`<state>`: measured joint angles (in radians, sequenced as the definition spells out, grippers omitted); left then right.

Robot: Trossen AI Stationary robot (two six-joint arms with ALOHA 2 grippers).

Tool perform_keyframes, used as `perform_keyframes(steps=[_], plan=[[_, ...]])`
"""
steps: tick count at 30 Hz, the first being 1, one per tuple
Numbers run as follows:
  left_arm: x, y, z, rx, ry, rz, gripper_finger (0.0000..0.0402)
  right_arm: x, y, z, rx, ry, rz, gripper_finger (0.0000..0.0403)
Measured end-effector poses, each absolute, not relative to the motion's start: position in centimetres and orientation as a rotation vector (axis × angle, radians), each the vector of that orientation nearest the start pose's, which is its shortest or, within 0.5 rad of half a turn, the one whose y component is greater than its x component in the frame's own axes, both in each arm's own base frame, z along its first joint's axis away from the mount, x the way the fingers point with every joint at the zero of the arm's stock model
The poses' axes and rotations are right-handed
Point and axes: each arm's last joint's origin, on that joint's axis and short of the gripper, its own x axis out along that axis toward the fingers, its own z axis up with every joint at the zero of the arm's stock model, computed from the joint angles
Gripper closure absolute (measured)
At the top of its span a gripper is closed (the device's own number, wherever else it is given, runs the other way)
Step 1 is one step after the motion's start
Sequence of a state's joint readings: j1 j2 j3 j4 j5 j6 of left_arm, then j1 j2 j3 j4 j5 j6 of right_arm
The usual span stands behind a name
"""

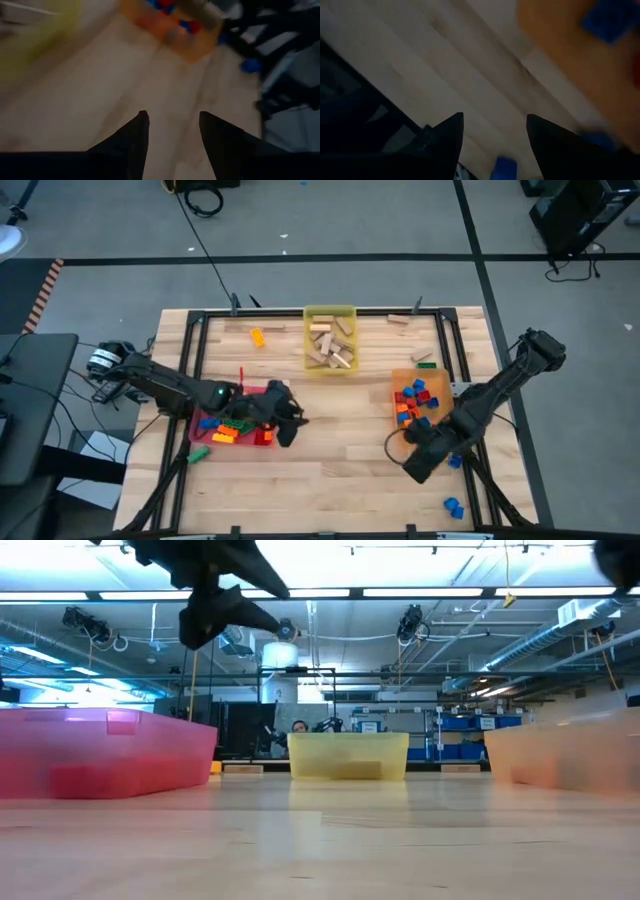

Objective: Sort blocks by size
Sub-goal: Put the 1 stud blue game piece into the orange bin

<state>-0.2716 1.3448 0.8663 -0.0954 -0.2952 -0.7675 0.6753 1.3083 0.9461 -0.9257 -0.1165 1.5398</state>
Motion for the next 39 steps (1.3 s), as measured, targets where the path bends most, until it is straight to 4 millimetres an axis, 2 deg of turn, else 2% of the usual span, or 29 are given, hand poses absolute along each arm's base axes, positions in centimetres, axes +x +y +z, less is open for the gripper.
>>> perform_keyframes(steps=[9, 14, 21, 28, 39], plan=[[27.9, -8.2, 25.1, -0.657, 0.373, 0.135, 0.0218, 13.9, 17.5, 22.0, 1.006, 1.502, -0.611, 0.0172], [28.0, -8.2, 25.3, -0.662, 0.349, 0.135, 0.0218, 12.8, 19.9, 20.5, 1.044, 1.544, -0.718, 0.0174], [28.1, -8.1, 25.5, -0.66, 0.311, 0.168, 0.0218, 13.4, 22.6, 17.2, 0.986, 1.695, -0.681, 0.0174], [28.1, -7.8, 25.5, -0.657, 0.296, 0.196, 0.0218, 14.5, 24.4, 15.8, 0.833, 1.815, -0.591, 0.0175], [28.2, -7.7, 25.6, -0.663, 0.29, 0.2, 0.0218, 14.6, 24.9, 13.5, 0.679, 1.909, -0.524, 0.0176]])
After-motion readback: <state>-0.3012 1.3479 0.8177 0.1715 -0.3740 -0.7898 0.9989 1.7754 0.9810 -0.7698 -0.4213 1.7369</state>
